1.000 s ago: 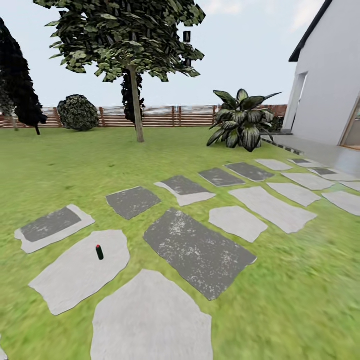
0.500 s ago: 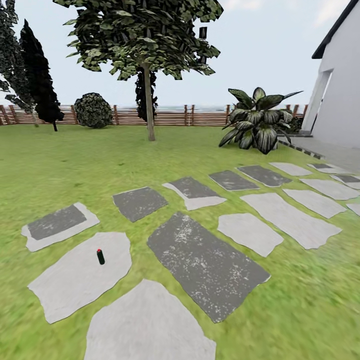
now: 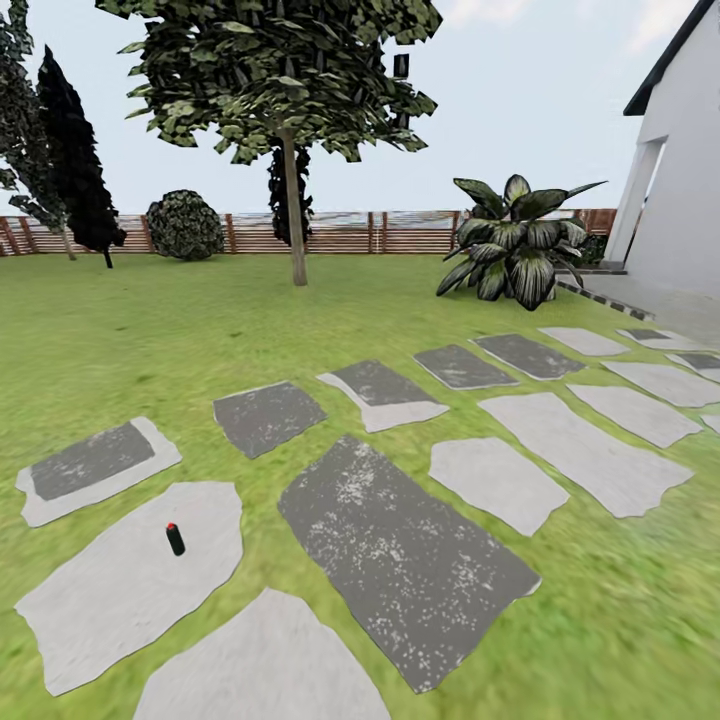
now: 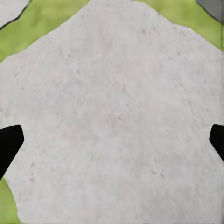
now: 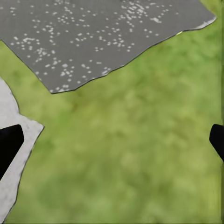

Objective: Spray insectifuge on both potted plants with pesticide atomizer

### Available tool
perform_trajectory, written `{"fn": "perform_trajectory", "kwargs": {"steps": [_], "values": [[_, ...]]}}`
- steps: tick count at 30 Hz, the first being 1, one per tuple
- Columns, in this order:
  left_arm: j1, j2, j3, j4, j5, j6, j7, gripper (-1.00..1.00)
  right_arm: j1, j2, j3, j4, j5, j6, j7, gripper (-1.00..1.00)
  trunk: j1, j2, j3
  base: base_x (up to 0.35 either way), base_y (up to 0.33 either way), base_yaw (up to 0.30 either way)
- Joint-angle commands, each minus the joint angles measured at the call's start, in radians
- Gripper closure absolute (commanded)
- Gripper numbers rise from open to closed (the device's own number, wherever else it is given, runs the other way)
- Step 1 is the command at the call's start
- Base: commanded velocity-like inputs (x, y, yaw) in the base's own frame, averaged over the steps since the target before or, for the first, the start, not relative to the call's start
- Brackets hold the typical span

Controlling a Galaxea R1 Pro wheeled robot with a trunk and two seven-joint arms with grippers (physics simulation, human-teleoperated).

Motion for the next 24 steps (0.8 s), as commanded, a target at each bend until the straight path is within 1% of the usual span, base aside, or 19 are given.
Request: {"fn": "perform_trajectory", "kwargs": {"steps": [1, 8, 12, 24], "values": [[-0.001, 0.000, 0.000, 0.001, -0.001, -0.003, -0.001, -1.00, -0.001, 0.000, 0.000, 0.001, 0.000, -0.003, 0.000, -1.00, 0.000, 0.000, -0.001, 0.283, -0.162, 0.000], [-0.001, 0.000, 0.000, 0.001, -0.001, -0.003, -0.001, -1.00, -0.001, 0.000, 0.000, 0.001, 0.000, -0.003, 0.000, -1.00, 0.000, 0.000, -0.001, 0.282, -0.164, 0.001], [-0.001, 0.000, 0.000, 0.001, -0.001, -0.004, -0.001, -1.00, -0.001, 0.000, 0.000, 0.001, 0.000, -0.003, 0.000, -1.00, 0.000, 0.000, -0.001, 0.280, -0.165, 0.069], [-0.001, 0.000, 0.000, 0.001, -0.001, -0.003, -0.001, -1.00, -0.001, 0.000, 0.000, 0.001, 0.000, -0.003, 0.000, -1.00, 0.000, 0.000, -0.001, 0.280, -0.166, 0.221]]}}
